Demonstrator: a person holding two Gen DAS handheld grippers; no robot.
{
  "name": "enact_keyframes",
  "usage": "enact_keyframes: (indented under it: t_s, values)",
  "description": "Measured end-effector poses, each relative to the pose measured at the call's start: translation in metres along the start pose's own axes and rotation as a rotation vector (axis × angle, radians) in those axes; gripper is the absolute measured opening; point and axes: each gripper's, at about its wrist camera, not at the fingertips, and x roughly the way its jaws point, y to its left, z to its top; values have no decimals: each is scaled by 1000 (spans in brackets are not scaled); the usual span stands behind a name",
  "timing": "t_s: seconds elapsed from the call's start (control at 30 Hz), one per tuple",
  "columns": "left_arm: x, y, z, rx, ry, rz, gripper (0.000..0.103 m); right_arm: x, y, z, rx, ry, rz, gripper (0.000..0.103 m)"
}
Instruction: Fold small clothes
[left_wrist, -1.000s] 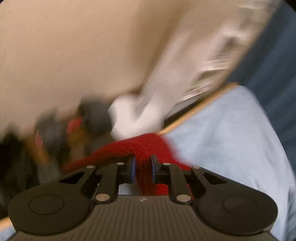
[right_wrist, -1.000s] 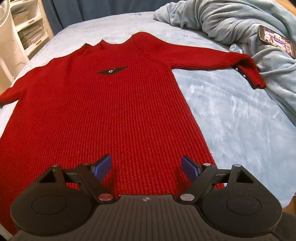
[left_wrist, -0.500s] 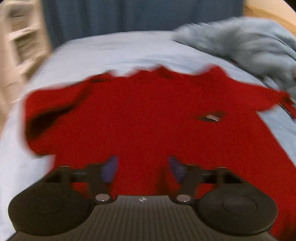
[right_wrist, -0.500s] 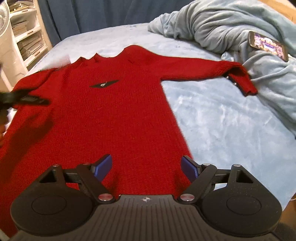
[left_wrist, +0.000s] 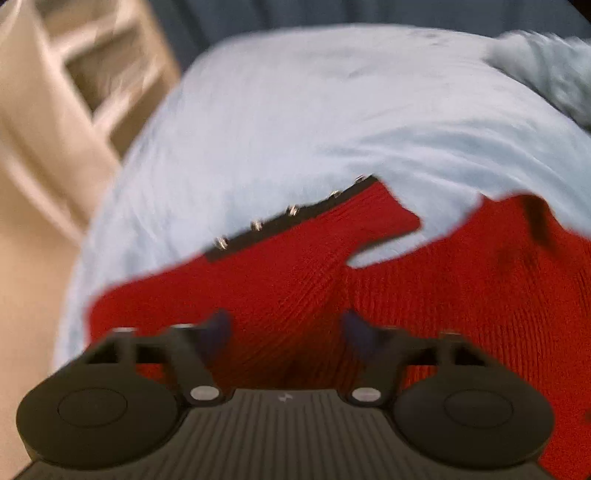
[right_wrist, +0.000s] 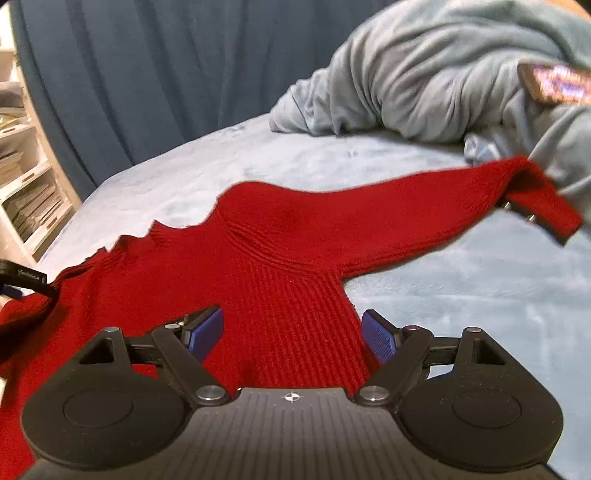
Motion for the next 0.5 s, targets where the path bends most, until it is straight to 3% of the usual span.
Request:
enact_keyframes:
  t_s: [0.03,0.1,0.2,0.27,0.37,0.43,0.5]
  values:
    - [12,1,4,-22,39,17,14,3,-4,-4,-7,8,2,83]
    - [7,8,7,-72,11,33,11,9,-8,-4,-49,56,13,83]
    - [-30,20,15,-166,-93,-2,10,13,-15,4,10,46,15,83]
    - [-62,13,23,-171,-147,-80,10,14,-22,7,56,64,18,83]
    - [-127,-16,19,-122,-246,-263,10,12,-33,11,109,61,1,83]
    - [-158,-43,8,-81,-271,-386,11,8,-37,13,144,46,-4,83]
    - [-169,-75,-11,-1,-260,-435,13,4,-38,14,153,36,2,83]
